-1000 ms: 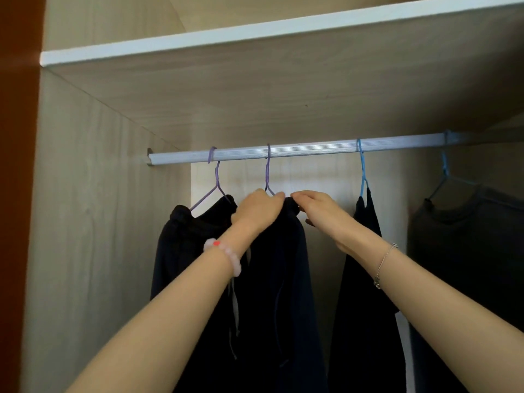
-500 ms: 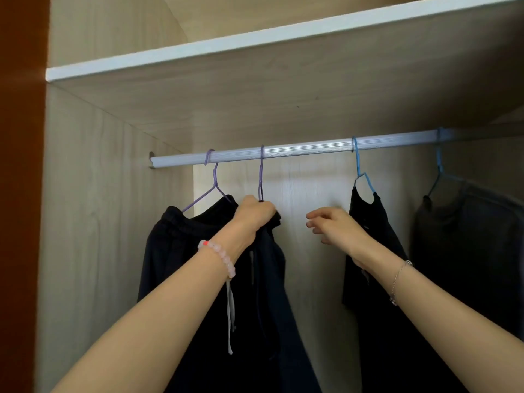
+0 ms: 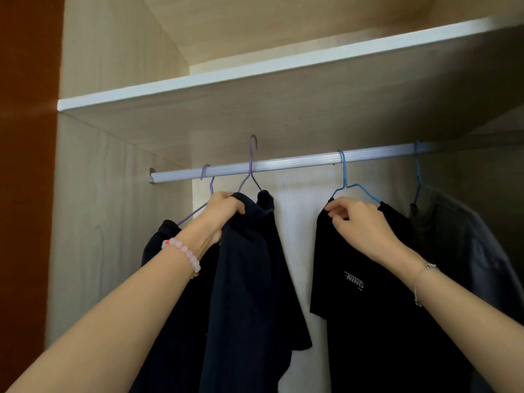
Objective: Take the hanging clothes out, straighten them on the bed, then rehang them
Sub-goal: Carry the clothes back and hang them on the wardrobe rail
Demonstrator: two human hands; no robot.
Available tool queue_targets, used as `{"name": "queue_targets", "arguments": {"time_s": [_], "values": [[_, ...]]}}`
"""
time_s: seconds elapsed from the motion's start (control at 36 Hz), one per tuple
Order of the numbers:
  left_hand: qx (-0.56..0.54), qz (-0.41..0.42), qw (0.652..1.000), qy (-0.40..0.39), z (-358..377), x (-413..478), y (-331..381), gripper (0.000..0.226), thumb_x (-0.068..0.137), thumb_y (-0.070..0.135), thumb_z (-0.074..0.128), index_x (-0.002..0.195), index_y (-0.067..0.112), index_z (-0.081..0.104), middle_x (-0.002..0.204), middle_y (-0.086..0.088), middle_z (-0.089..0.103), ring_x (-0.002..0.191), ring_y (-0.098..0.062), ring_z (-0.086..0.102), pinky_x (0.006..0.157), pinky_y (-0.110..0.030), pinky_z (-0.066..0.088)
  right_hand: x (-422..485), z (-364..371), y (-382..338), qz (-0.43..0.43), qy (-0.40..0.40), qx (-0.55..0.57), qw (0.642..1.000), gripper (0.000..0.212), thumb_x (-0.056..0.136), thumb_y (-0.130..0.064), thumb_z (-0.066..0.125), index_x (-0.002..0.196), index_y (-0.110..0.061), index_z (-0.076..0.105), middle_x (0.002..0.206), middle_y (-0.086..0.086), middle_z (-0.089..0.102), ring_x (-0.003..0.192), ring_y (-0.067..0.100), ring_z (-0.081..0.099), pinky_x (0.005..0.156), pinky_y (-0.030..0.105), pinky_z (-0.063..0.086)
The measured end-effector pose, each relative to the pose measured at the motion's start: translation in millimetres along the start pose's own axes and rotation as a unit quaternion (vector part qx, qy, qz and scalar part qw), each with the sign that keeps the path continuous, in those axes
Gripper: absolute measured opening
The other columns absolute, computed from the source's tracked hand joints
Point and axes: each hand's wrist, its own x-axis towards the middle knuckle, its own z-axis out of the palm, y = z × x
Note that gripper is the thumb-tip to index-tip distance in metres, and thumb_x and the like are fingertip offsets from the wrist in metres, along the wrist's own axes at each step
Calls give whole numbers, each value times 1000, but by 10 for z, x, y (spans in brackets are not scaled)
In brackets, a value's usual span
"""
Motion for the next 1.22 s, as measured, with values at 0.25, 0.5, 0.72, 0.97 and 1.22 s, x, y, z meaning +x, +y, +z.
{"name": "queue_targets", "arguments": {"time_s": [0.25,0.5,0.72,0.97,1.22], "values": [[14,4,1000,2,-444,-331,37,23,71,-12,44,86,-7,62,72,-18,59,62,-28,57,55,-25,49,-13,339,147,64,-99,69,991,27,89,-13,53,106,-23,70,104,0,73,102,20,65,82,24,44],[-17,-44,998,-40,-846,-926,-138,33,72,-14,44,95,-9,67,75,-20,65,59,-25,65,54,-24,54,-107,712,-183,64,-148,192,968,29,87,-10,51,76,-35,62,83,-11,70,99,19,66,95,37,53],[-31,-32,997,-60,-878,-1281,-487,34,73,-16,43,79,5,68,62,-6,66,58,-17,65,56,-21,54,-515,979,-847,35,-169,294,940,28,88,-6,50,84,-30,65,79,-8,70,81,13,66,82,27,49],[-32,-27,998,-52,-1078,-1503,-648,34,76,-14,46,88,8,68,79,-12,67,77,-25,64,72,-32,52,-678,1123,-1187,36,-200,283,937,25,88,-5,51,90,-25,67,79,-9,69,80,12,65,83,27,49],[-50,-13,997,-61,-1787,-1987,-361,35,43,-3,55,62,18,77,60,-6,69,54,-13,67,50,-18,52,-83,1308,-1565,35,-126,259,957,25,91,-11,48,104,-23,65,110,5,70,100,23,64,95,36,50]]}}
